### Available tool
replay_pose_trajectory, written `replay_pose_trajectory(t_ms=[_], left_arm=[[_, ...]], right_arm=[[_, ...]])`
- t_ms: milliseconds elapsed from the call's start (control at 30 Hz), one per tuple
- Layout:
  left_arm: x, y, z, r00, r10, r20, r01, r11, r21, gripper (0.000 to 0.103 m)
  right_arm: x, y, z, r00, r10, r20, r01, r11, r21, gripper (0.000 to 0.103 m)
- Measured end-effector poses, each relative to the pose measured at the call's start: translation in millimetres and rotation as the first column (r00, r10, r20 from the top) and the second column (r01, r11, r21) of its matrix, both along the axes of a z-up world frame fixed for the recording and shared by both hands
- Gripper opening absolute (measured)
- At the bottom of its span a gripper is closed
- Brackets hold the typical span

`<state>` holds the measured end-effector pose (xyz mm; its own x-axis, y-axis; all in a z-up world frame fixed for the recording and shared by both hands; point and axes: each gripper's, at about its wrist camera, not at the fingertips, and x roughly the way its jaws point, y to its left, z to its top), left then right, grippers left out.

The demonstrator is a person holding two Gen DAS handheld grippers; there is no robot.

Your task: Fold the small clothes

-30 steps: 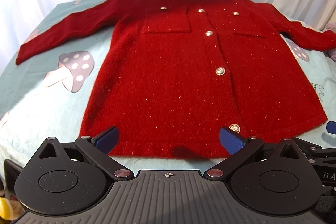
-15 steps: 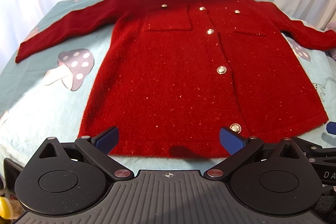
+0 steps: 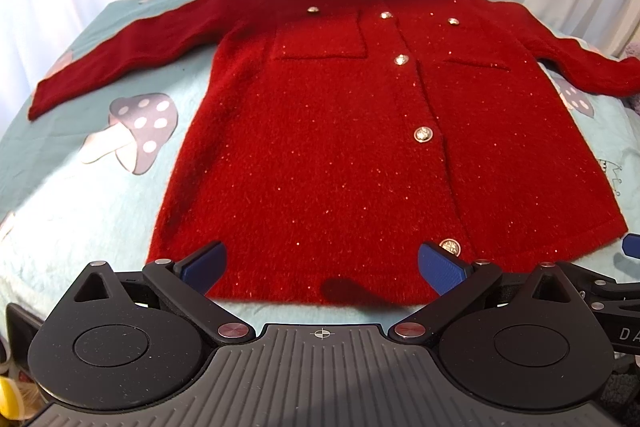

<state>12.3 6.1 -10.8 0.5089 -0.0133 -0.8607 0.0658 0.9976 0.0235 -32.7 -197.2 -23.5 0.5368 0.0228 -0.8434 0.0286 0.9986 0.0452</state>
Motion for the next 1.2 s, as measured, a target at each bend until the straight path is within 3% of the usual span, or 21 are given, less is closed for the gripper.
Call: replay_pose_trajectory(t_ms=[1200], left_arm=[[7.1,-3.1,-5.3,0.999,0.008,-0.035,-0.008,1.000,-0.005,0.103]], right_arm=[[3.0,-4.4,-2.0,1.000,0.004,0.002,-0.004,1.000,0.028,0.099]])
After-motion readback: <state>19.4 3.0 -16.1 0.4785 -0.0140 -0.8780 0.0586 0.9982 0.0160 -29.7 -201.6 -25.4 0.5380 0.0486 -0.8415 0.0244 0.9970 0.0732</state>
